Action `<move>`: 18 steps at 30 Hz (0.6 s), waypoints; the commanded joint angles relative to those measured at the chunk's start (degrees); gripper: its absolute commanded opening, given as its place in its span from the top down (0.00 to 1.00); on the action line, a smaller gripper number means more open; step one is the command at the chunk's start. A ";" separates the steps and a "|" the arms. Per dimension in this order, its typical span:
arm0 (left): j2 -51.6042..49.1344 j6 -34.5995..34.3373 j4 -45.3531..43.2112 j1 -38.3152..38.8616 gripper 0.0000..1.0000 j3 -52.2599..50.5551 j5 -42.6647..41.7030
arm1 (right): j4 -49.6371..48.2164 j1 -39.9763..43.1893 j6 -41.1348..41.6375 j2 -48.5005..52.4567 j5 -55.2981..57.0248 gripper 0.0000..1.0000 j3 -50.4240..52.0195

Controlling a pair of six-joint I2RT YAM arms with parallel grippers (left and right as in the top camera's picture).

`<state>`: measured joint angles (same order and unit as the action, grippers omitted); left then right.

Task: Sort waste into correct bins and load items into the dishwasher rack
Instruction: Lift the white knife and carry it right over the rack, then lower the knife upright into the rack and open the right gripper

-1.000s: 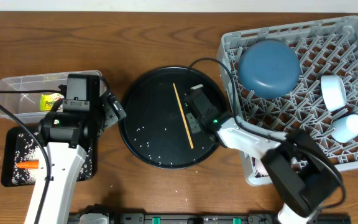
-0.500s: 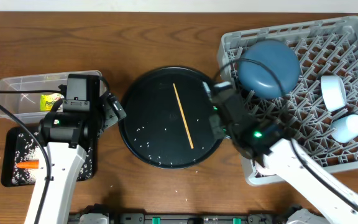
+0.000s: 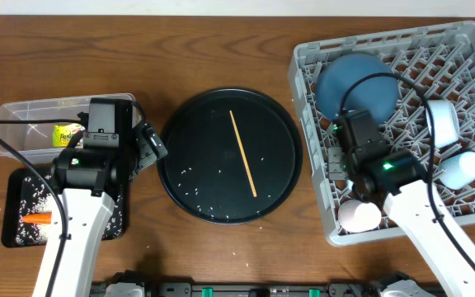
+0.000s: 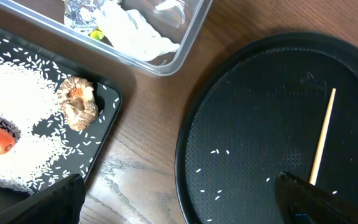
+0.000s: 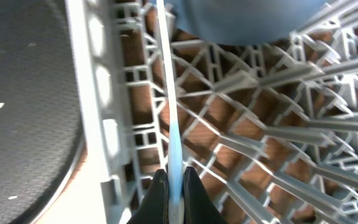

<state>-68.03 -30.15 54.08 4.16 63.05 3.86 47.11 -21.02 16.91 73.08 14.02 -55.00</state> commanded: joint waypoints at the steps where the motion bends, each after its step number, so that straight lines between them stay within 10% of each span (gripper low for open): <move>1: 0.20 0.13 0.31 -0.28 0.02 0.94 0.90 | 1.44 2.64 -1.36 -0.33 0.72 0.99 -0.07; 18: 0.20 0.13 0.31 -0.28 0.02 0.94 0.90 | 4.76 19.65 -16.70 0.81 1.20 0.99 0.02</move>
<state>-68.03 -30.15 54.08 4.16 63.05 3.86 51.99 -3.22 4.58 73.14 14.44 -55.00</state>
